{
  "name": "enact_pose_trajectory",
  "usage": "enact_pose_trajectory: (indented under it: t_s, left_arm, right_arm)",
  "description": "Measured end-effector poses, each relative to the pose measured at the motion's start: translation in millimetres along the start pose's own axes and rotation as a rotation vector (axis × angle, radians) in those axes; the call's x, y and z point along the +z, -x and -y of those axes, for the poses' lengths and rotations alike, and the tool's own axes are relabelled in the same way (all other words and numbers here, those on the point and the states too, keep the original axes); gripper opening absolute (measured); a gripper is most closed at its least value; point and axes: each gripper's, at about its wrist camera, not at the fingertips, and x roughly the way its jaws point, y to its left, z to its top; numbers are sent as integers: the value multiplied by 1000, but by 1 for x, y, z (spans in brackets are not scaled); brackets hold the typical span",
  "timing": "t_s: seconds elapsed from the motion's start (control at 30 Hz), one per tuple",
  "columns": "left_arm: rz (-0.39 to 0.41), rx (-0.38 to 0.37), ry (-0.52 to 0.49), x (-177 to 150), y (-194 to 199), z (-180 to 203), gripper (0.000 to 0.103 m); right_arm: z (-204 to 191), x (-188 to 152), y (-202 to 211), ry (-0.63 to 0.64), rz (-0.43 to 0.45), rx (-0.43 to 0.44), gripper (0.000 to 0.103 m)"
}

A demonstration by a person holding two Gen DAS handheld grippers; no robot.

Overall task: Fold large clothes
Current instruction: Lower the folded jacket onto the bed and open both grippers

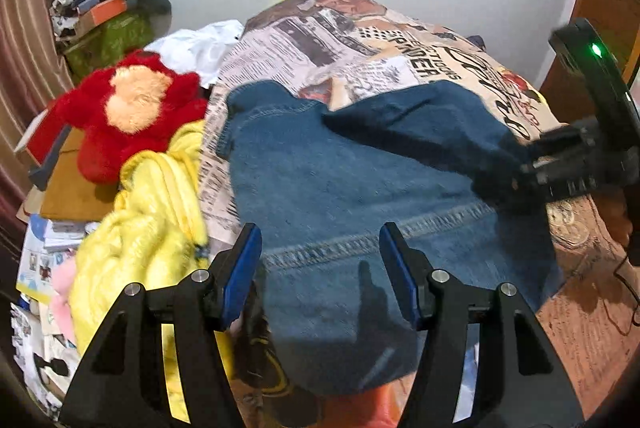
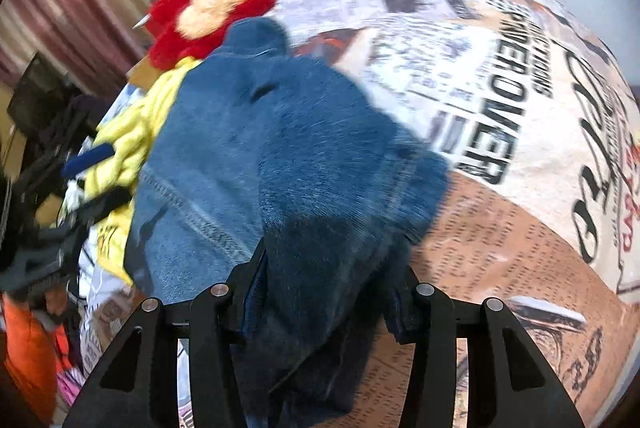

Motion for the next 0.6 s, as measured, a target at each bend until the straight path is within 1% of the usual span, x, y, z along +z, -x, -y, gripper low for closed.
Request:
enact_pose_trajectory:
  t_s: [0.03,0.13,0.17,0.2,0.23,0.27,0.3,0.33,0.37,0.4,0.43,0.47,0.53,0.57,0.6]
  left_arm:
    - [-11,-8,5,-3,-3,0,61]
    - [-44,-9,11,-11,-11,4,61]
    - [-56,-20,14,-15,-15,5,61]
    - [-69,-30,16,-18,-18,6,61]
    - [-81,-30,16,-22,-22,7,61]
    - [-83,-17,12,-25,-25,9,61]
    - [-76,16,-9,-30,-27,13,61]
    - [-70,35,-25,-33,-29,17,62]
    - [-62,53,-42,-36,-29,21,64]
    - [-56,66,-55,-38,-29,25,69]
    - [-53,83,-71,-41,-30,30,71]
    - [-50,100,-84,-43,-31,34,73]
    - [-39,138,-109,-48,-32,41,73]
    - [-36,144,-111,-50,-32,42,73]
    - [-34,142,-102,-52,-31,41,74]
  right_arm:
    - [7,0,4,-23,2,-2,45]
    - [20,-1,13,-73,0,36,45]
    - [22,-3,18,-76,13,28,45]
    - [22,-4,23,-68,32,10,45]
    - [20,-6,34,-45,76,-44,46]
    - [19,-7,41,-31,105,-78,46]
    - [17,-9,47,-21,126,-92,46]
    - [15,-10,53,-12,142,-86,46]
    - [12,-13,57,-6,150,-56,46]
    - [7,-16,59,1,147,-21,46]
    - [2,-18,57,13,138,3,48]
    - [-4,-21,54,26,128,15,49]
    - [-17,-27,43,68,108,13,68]
    - [-25,-31,34,100,103,-11,72]
    - [-30,-35,27,122,98,-38,73]
